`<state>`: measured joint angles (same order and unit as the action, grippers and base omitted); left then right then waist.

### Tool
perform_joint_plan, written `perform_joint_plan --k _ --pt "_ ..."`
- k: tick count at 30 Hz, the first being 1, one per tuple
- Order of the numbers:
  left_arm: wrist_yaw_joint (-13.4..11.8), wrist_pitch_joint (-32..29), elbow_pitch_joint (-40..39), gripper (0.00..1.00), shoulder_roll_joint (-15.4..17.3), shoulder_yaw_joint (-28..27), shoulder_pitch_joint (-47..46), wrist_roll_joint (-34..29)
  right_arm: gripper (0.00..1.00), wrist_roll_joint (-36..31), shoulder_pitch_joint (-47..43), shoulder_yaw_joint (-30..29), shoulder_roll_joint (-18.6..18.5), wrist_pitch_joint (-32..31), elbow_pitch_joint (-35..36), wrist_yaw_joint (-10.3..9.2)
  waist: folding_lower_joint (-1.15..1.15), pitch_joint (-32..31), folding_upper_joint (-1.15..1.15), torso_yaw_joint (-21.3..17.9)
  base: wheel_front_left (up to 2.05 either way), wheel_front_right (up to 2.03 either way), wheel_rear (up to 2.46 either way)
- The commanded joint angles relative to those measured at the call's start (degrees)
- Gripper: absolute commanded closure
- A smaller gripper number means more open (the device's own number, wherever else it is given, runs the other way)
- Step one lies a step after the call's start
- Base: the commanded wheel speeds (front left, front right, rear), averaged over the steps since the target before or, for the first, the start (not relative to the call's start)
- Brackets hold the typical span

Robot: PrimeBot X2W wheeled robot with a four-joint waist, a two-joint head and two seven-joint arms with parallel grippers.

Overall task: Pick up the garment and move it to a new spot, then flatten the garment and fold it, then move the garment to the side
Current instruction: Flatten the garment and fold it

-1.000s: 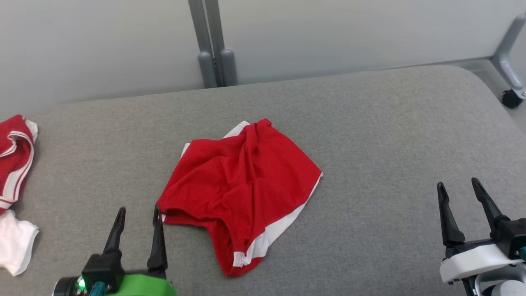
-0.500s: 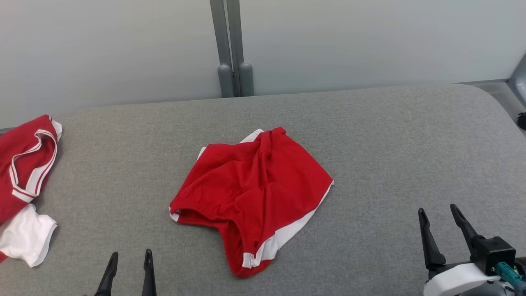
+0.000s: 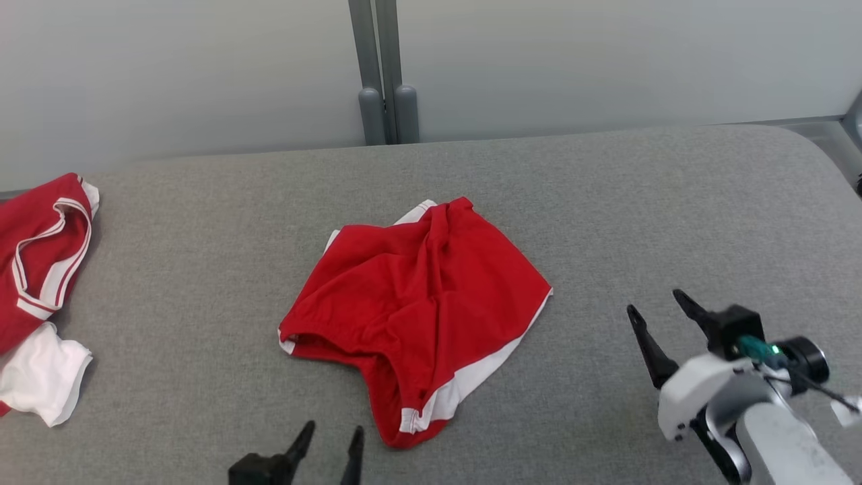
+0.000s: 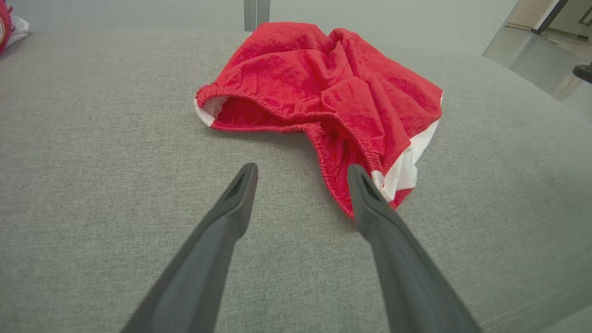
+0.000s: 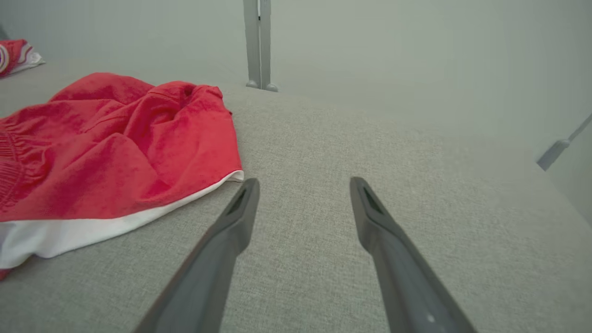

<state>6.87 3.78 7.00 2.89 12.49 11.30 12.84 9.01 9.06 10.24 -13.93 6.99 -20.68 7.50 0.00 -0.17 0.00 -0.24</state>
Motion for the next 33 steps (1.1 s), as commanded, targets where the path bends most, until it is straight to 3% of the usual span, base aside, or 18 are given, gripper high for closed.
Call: perform_joint_plan --k 1,5,8,16,33 --pt "0.27 -3.20 -1.64 0.00 0.16 2.18 -1.50 0.78 0.00 0.52 3.53 2.62 -1.53 -2.86 -1.81 -0.02 0.00 1.92 0.00 1.44 0.00 0.00 0.00" --pt "0.57 -11.42 -3.76 0.00 0.16 7.62 -3.12 3.88 0.00 2.73 10.54 10.73 -4.39 -9.10 -6.82 -0.02 0.00 4.24 0.00 3.72 0.00 0.00 0.00" --pt "0.56 -14.37 -2.94 0.00 0.19 10.66 -4.79 3.59 0.00 5.34 14.21 15.42 -5.43 -11.42 -9.79 -0.02 0.00 5.42 0.00 5.10 0.00 0.00 0.00" --pt "-0.39 -12.17 -0.90 0.00 0.09 14.01 -9.17 5.19 0.00 12.26 20.41 19.20 -6.05 -9.34 -14.93 -0.03 0.00 7.72 0.00 6.96 0.00 0.00 0.00" --pt "-2.72 -9.03 7.36 0.00 0.09 17.77 -14.47 7.59 0.00 17.45 25.68 27.69 -5.76 -5.20 -23.32 -0.03 0.00 10.51 0.00 6.75 0.00 0.00 0.00"
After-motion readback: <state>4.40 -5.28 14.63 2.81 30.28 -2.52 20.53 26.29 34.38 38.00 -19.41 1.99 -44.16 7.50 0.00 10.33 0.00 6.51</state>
